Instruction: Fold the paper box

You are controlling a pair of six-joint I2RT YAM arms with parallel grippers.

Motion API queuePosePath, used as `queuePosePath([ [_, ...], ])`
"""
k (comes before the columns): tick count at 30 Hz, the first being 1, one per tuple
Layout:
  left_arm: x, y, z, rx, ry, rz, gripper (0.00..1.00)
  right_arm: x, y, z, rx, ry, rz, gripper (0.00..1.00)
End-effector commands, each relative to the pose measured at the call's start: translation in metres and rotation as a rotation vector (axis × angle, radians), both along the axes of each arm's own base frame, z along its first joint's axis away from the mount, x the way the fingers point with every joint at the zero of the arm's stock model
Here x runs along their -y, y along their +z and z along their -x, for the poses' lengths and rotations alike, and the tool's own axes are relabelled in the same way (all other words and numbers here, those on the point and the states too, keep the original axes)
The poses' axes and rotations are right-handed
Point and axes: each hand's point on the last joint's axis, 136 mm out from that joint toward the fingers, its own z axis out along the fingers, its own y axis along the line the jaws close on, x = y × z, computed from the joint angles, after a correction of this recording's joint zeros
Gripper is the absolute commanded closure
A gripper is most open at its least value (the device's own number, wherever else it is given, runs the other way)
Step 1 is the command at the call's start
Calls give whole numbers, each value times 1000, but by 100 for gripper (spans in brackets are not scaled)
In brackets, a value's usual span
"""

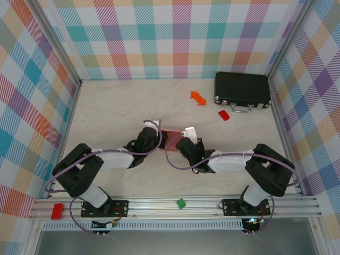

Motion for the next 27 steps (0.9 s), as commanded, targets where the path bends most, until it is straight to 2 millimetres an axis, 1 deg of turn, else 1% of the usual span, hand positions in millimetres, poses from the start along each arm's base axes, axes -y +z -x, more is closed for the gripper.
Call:
queuePosePath([
  [1, 15, 2, 13, -15, -64, 53, 72, -6, -7, 5, -34, 13, 2, 98],
  [7, 17, 6, 12, -10, -60, 78, 71, -6, -8, 5, -40, 14, 11, 100],
  [11, 21, 13, 12, -9, -70, 104, 67, -8, -5, 5, -39, 17, 10, 100],
  [15, 23, 17, 9, -3, -70, 99, 66, -10, -3, 3, -42, 20, 24, 100],
  [20, 24, 18, 8, -6, -69, 100, 66, -11, -3, 1, -42, 22, 46, 99],
  [25, 24, 19, 8, -7, -68, 109, 61, -12, -2, 0, -51, 19, 49, 99],
  [27, 23, 19, 8, -9, -65, 105, 61, -12, -2, 0, -55, 19, 51, 100],
])
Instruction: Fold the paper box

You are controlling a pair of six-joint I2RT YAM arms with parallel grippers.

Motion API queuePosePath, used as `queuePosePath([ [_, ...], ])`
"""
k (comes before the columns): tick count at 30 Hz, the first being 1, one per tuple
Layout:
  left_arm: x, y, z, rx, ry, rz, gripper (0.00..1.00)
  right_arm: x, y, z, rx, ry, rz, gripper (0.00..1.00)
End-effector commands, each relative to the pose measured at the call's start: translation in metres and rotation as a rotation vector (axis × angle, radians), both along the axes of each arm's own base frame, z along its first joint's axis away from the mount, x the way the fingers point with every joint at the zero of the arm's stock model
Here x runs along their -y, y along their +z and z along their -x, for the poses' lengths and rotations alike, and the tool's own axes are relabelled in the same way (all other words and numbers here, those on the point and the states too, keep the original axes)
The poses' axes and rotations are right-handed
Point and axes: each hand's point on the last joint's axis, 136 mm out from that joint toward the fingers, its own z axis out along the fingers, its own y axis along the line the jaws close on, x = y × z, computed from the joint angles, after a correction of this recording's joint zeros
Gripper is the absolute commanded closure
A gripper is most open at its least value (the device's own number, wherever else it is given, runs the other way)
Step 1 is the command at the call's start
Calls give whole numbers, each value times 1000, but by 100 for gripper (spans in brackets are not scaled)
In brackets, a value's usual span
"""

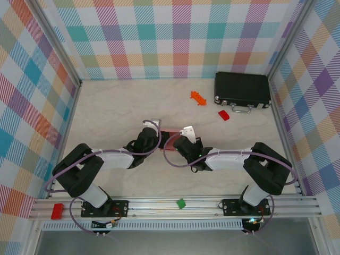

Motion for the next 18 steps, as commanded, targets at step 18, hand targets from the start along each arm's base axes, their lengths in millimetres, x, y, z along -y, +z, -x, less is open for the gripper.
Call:
queuePosePath([
  [18, 18, 27, 6, -1, -53, 66, 57, -4, 3, -1, -50, 3, -19, 100],
])
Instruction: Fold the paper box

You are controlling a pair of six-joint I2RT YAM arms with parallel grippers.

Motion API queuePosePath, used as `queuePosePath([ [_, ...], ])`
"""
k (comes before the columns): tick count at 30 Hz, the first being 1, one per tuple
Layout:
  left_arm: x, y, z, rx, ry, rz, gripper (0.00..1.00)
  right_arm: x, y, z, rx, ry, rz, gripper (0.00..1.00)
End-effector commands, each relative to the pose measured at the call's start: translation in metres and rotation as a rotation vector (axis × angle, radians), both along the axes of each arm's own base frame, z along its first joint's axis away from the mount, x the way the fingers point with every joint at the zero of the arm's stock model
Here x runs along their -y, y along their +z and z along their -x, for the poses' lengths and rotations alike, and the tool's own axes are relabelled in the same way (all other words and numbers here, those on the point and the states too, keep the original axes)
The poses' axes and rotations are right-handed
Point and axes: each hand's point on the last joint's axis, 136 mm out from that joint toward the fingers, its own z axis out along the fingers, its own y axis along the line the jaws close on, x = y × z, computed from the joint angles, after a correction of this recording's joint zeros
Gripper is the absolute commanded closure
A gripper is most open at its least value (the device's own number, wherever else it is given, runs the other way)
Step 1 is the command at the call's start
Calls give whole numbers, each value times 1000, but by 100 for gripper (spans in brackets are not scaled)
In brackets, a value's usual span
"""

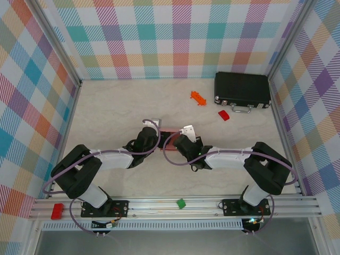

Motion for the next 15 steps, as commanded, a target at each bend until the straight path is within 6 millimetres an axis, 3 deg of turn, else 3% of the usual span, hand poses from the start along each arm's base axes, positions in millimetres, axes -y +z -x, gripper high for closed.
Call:
queuePosePath([
  [1, 13, 22, 2, 16, -28, 32, 58, -7, 2, 1, -26, 8, -35, 100],
  [15, 1, 9, 2, -134, 65, -26, 52, -9, -2, 0, -43, -6, -44, 100],
])
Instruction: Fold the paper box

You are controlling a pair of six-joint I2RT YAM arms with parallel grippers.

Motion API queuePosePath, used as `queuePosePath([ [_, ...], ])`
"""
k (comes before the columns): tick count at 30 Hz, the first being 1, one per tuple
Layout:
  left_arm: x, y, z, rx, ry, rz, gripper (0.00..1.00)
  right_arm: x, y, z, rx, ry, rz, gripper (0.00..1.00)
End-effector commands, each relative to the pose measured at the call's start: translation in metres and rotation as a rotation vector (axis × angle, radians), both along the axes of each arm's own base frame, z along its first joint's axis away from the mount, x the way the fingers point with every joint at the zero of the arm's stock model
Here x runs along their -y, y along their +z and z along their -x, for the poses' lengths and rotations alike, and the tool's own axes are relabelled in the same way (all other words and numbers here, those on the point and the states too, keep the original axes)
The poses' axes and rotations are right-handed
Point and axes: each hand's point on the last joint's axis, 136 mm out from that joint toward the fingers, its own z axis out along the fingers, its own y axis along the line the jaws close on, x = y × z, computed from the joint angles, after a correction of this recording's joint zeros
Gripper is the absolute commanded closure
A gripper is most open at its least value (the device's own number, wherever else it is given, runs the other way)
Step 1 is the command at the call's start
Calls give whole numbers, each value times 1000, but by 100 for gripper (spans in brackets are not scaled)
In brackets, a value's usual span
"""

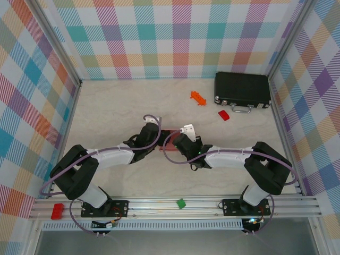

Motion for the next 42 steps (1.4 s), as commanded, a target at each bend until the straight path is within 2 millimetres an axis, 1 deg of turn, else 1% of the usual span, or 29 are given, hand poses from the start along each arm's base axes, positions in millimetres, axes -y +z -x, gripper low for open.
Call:
queuePosePath([
  [1, 5, 9, 5, -37, 15, 23, 52, -6, -4, 0, -34, 1, -17, 100],
  [8, -5, 2, 7, -85, 84, 17, 50, -6, -7, 0, -38, -5, -16, 100],
  [12, -4, 0, 7, -105, 85, 16, 50, -7, -6, 0, -36, -4, -17, 100],
  [15, 1, 2, 7, -108, 73, 33, 51, -7, -6, 0, -37, -4, -17, 100],
  [21, 11, 5, 5, -97, 39, 68, 57, -8, -10, 1, -48, -1, -16, 100],
  [22, 11, 5, 5, -96, 40, 68, 59, -8, -11, 1, -51, 0, -16, 100],
  [23, 12, 4, 5, -98, 37, 70, 63, -8, -11, 2, -52, 1, -20, 100],
  [24, 13, 3, 5, -101, 33, 74, 64, -8, -11, 1, -53, 3, -20, 100],
  [28, 13, 1, 6, -103, 33, 85, 64, -11, -12, 2, -59, 15, -25, 100],
  [30, 10, 0, 6, -107, 47, 66, 64, -10, -13, 2, -64, 11, -21, 100],
  [36, 0, -14, 12, -132, 58, 14, 60, -5, -17, 6, -75, 7, -16, 100],
  [42, -3, -22, 19, -132, 28, -6, 58, -1, -18, 10, -83, 11, -4, 92],
])
